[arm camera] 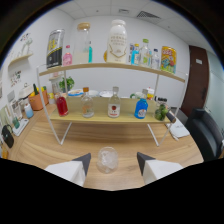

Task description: Make me a cup of Mount Fuji.

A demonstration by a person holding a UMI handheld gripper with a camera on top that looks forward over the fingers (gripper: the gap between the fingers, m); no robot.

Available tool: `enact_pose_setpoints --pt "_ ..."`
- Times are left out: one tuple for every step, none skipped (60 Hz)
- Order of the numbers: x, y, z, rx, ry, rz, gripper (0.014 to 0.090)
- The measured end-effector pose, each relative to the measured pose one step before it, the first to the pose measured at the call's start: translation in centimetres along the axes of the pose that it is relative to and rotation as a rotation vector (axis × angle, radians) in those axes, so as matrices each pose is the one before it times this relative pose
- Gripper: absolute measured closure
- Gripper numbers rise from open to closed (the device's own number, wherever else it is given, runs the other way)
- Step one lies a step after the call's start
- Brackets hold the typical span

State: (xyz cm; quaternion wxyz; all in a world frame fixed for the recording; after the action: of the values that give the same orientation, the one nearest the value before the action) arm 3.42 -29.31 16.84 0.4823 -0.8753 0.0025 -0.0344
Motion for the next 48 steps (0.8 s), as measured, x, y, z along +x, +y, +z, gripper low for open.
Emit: enact_pose_setpoints --pt "0.078 -0.007 -0.055 -0.00021 0.00084 0.0015 0.018" --pt "-0.026 0.005 -0.049 0.00085 0.0006 0.002 0.0181" --pt "-0.046 0.034 -0.078 0.00068 0.00073 0.0016 0.0179" --pt "-0.041 0.045 -0.087 0.00073 0.00146 0.001 0.018" --pt "-0.029 0.055 -0.086 0.00032 0.00273 0.0004 0.018" --pt "-0.009 0.088 -0.088 -0.00005 0.0029 0.0006 0.018" --pt "-0.077 0.119 -0.083 -0.00031 0.00139 0.0004 0.018" --pt "-0.128 0.172 -0.013 0.00101 -0.00007 0.0006 0.018" --pt "-0.101 0.102 -0.168 0.00242 -0.00199 0.0004 0.018" --pt "-0.147 0.091 -0.158 0.00356 -0.00171 0.0011 0.018" --pt "-0.22 0.079 -0.184 0.00456 -0.00176 0.0015 0.0179" --pt "-0.258 0.064 -0.191 0.00486 -0.00181 0.0009 0.0179" --pt "-0.272 0.039 -0.195 0.00583 -0.00257 -0.0001 0.0178" --pt "-0.318 0.012 -0.188 0.00707 -0.00307 -0.0013 0.0178" --pt "-0.331 -0.046 -0.146 0.0078 -0.00339 -0.0014 0.0181" --pt "-0.4 -0.06 -0.142 0.00862 -0.0045 -0.001 0.0184" --pt "-0.475 -0.065 -0.092 0.0097 -0.00666 -0.0001 0.0189" --pt "-0.536 -0.088 -0.08 0.01067 -0.00714 0.0005 0.0192" --pt "-0.555 -0.153 0.028 0.00989 -0.0062 0.0021 0.0193" --pt "-0.471 -0.176 0.071 0.01203 -0.00584 0.0023 0.0192" --pt "-0.53 -0.213 0.113 0.01303 -0.00402 0.0032 0.0192" --pt "-0.481 -0.263 0.159 0.01372 -0.0032 0.0036 0.019" --pt "-0.53 -0.302 0.175 0.01485 -0.00429 0.0046 0.0186" --pt "-0.525 -0.34 0.224 0.0152 -0.00638 0.005 0.0184" --pt "-0.498 -0.358 0.243 0.01453 -0.00682 0.0052 0.0182" --pt "-0.467 -0.391 0.334 0.01345 -0.00566 0.0052 0.018" --pt "-0.395 -0.377 0.368 0.01155 -0.00456 0.0044 0.0179" --pt "-0.347 -0.38 0.437 0.01085 -0.00243 0.0032 0.0179" --pt "-0.298 -0.389 0.423 0.01018 -0.00203 0.0027 0.0178" --pt "-0.291 -0.383 0.469 0.01012 -0.00227 0.0028 0.0182" --pt "-0.24 -0.39 0.512 0.00879 -0.00214 0.0029 0.0183" --pt "-0.254 -0.399 0.499 0.00775 -0.0017 0.0029 0.0182" --pt "-0.243 -0.32 0.541 0.00603 -0.00177 0.0026 0.0183" --pt "-0.174 -0.298 0.521 0.00391 -0.00123 0.0017 0.0184" --pt "-0.116 -0.264 0.539 0.00333 -0.00028 0.0004 0.0184" --pt "-0.046 -0.298 0.558 0.00401 0.00091 -0.0017 0.0182" --pt "-0.029 -0.301 0.539 0.00451 0.00192 -0.0022 0.0183" --pt "-0.027 -0.333 0.545 0.00556 0.00174 -0.0033 0.0186" --pt "-0.022 -0.311 0.587 0.00617 0.00155 -0.0035 0.0188" --pt "-0.088 -0.314 0.563 0.00639 0.00078 -0.0035 0.0192" --pt "-0.048 -0.323 0.555 0.00625 0.00042 -0.0036 0.0192" --pt "-0.037 -0.273 0.536 0.00535 0.00147 -0.0032 0.0195" --pt "0.004 -0.223 0.508 0.00422 0.00122 -0.0034 0.0199" --pt "0.028 -0.235 0.528 0.00444 0.00181 -0.0038 0.02" --pt "0.067 -0.213 0.515 0.00377 0.00249 -0.0034 0.0205" --pt "0.124 -0.188 0.484 0.00291 0.00283 -0.0032 0.0208" --pt "0.094 -0.185 0.474 0.00188 0.00281 -0.0026 0.0209" --pt "0.031 -0.152 0.426 0.00177 0.00105 -0.0021 0.0209"
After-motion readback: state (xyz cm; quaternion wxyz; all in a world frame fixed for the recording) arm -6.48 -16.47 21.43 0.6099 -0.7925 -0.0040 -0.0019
